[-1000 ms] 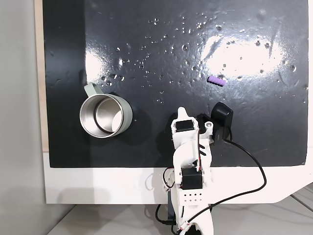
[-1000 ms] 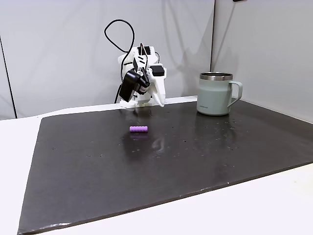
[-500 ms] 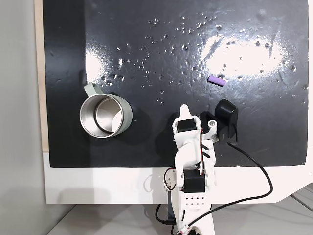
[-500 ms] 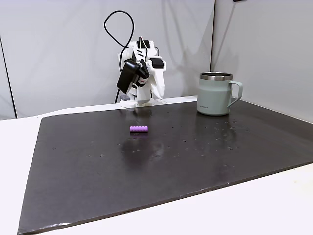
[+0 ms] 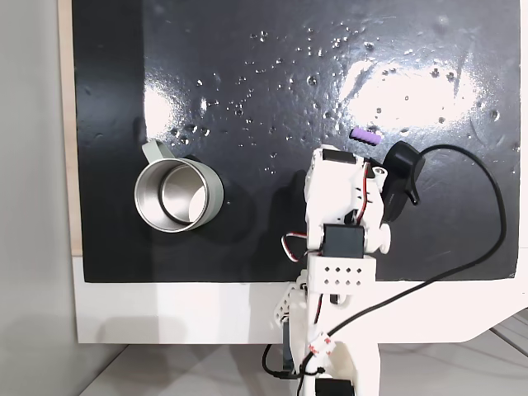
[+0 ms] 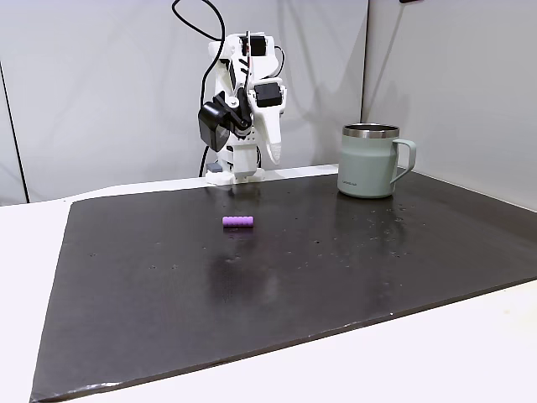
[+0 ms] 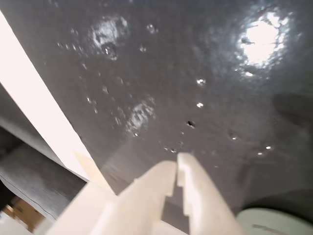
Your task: Grasp a pengrip and put it in the cup.
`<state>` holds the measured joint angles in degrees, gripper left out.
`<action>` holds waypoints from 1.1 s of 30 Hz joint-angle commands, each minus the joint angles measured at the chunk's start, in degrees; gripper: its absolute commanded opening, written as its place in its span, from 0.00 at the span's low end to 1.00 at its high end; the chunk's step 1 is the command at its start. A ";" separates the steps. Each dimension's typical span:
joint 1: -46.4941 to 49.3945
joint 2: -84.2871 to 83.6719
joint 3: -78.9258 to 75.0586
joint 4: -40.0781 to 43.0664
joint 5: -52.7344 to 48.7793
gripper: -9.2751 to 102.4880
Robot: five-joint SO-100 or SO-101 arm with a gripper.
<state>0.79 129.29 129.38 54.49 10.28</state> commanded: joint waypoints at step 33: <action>11.87 -41.22 -40.52 21.36 2.29 0.31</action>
<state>11.51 87.63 92.02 74.44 13.62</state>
